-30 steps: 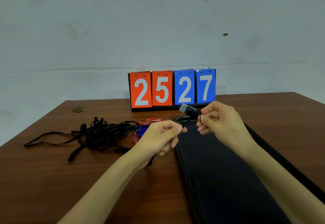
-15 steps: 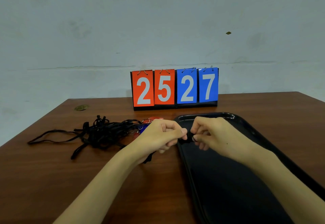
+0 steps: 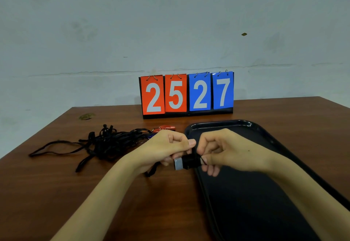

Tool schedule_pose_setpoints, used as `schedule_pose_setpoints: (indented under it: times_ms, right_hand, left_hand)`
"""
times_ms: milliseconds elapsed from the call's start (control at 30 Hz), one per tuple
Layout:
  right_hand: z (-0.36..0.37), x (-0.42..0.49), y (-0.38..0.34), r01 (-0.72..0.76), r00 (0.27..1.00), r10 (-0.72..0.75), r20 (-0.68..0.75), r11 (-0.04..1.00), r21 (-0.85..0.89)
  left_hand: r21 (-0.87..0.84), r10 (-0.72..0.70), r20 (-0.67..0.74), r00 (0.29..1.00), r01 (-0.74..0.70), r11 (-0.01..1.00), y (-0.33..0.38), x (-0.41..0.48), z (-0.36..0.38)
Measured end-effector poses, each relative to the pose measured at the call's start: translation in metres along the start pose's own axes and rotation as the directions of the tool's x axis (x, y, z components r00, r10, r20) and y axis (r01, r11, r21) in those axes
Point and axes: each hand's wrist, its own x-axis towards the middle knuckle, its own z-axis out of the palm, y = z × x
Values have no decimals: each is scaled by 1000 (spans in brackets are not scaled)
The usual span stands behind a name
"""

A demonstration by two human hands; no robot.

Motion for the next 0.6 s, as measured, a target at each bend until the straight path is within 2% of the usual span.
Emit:
schedule_pose_setpoints:
  times_ms: [133,267,600]
  right_hand:
    - [-3,-2,-6,58,994,-47,-100,992,109]
    - [-8,-3,-9,78,963,-34,-267,985,155]
    - [-11,3,3,113,771,54,-634,969,219]
  left_hand:
    - [-97,-17,-18,1000,15,995,-2,2,1]
    - [-164,2,-74,997,-14,986,-6,4,4]
    - [-148,66,-113,991,-83,986,-7,8,23]
